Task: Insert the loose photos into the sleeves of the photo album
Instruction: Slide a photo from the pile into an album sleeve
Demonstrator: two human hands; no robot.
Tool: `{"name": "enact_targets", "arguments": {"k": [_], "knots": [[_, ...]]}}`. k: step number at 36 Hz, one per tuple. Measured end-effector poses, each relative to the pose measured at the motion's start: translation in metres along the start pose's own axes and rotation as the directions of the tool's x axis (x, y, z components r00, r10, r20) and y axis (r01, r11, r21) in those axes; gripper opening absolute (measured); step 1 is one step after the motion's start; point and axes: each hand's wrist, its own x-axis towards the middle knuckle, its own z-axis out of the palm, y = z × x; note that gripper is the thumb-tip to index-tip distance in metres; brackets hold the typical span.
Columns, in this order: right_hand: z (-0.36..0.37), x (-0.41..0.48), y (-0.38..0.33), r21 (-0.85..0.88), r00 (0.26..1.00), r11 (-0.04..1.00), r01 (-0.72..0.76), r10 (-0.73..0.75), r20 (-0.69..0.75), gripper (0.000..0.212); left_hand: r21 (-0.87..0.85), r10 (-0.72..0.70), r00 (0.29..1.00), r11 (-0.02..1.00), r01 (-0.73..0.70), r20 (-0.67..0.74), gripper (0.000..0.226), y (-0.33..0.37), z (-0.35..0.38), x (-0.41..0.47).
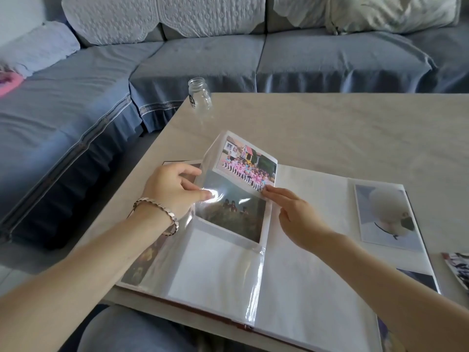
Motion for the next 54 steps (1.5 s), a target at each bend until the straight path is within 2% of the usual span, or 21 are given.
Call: {"name": "enact_targets", "arguments": {"k": [5, 11, 19, 29, 34, 38, 40, 42, 45, 47, 48, 50, 52, 54], "knots": [[-0.002, 0.000, -0.002, -0.005, 1.000, 1.000, -0.005, 0.005, 0.007, 0.056, -0.007, 0.010, 1.000, 1.000, -0.010, 0.005, 0.035, -0.003, 0.001, 0.000], [-0.002, -0.001, -0.001, -0.003, 1.000, 1.000, -0.002, 0.002, 0.009, 0.055, 0.030, 0.106, 0.994, 0.994, -0.106, 0.009, 0.021, -0.003, 0.002, 0.000], [-0.002, 0.000, 0.000, -0.029, 1.000, 1.000, -0.003, 0.003, 0.024, 0.056, -0.065, 0.159, 0.985, 0.984, -0.163, -0.070, 0.047, -0.005, 0.004, -0.005], [-0.003, -0.002, -0.001, -0.021, 1.000, 1.000, 0.002, -0.002, 0.009, 0.059, -0.094, 0.201, 0.977, 0.974, -0.207, -0.068, 0.044, -0.008, 0.005, -0.006], [-0.004, -0.002, -0.003, -0.031, 0.999, 0.999, -0.011, 0.012, 0.033, 0.060, -0.091, 0.186, 0.982, 0.978, -0.187, -0.019, 0.035, -0.009, 0.005, -0.004], [-0.006, -0.003, -0.005, -0.048, 0.998, 0.999, -0.020, 0.023, 0.056, 0.058, -0.130, 0.113, 0.993, 0.985, -0.114, -0.014, 0.025, -0.015, 0.012, 0.000], [-0.007, -0.003, -0.007, -0.074, 0.997, 0.997, -0.014, 0.020, 0.081, 0.054, -0.054, 0.076, 0.997, 0.995, -0.078, -0.033, 0.021, -0.022, 0.016, 0.000], [-0.007, -0.005, -0.009, -0.091, 0.995, 0.996, -0.004, 0.013, 0.095, 0.051, 0.116, 0.093, 0.995, 0.989, -0.087, -0.039, 0.023, -0.034, 0.022, -0.003], [0.001, -0.008, -0.011, -0.090, 0.999, 0.996, 0.025, -0.023, 0.028, 0.046, 0.395, 0.277, 0.960, 0.887, -0.241, -0.037, 0.033, -0.050, 0.038, -0.006], [0.013, -0.011, -0.015, -0.095, 0.994, 0.993, 0.075, -0.082, -0.067, 0.041, 0.397, 0.426, 0.905, 0.829, -0.394, 0.009, 0.030, -0.051, 0.052, -0.010], [0.020, -0.013, -0.016, -0.091, 0.990, 0.992, 0.085, -0.095, -0.104, 0.041, 0.350, 0.490, 0.868, 0.802, -0.484, 0.079, 0.032, -0.049, 0.060, -0.013], [0.032, -0.015, -0.016, -0.071, 0.988, 0.993, 0.098, -0.106, -0.115, 0.046, 0.246, 0.562, 0.783, 0.746, -0.619, 0.265, 0.050, -0.041, 0.075, -0.019], [0.036, -0.016, -0.017, -0.101, 0.987, 0.988, 0.119, -0.129, -0.100, 0.048, 0.244, 0.529, 0.743, 0.721, -0.648, 0.409, 0.064, -0.036, 0.089, -0.023], [0.034, -0.017, -0.015, -0.175, 0.977, 0.972, 0.155, -0.177, -0.118, 0.047, 0.319, 0.430, 0.783, 0.742, -0.590, 0.450, 0.064, -0.040, 0.099, -0.020]]}}
